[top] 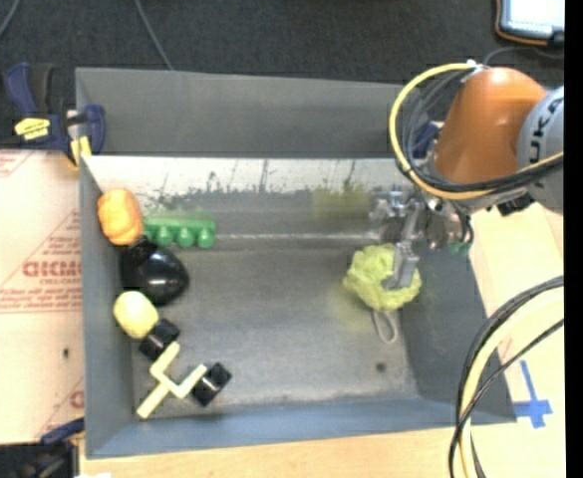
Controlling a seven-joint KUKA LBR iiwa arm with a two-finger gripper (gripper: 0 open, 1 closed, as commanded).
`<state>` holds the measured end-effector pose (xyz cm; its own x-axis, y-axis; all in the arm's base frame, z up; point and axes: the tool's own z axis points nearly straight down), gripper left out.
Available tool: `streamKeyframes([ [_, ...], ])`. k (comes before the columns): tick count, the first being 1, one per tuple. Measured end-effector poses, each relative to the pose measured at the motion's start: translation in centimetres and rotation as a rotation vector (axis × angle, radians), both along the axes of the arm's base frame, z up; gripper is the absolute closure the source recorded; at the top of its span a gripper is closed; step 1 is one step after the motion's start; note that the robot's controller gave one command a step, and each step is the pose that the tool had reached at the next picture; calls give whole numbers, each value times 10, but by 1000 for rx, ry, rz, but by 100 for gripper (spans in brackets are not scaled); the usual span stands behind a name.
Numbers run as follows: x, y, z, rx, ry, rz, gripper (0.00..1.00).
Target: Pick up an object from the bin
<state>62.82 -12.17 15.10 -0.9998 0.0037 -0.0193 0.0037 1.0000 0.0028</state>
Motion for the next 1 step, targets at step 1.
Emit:
streamKeyframes([
  [1,3,-19,-20,-3,6,-35,0],
])
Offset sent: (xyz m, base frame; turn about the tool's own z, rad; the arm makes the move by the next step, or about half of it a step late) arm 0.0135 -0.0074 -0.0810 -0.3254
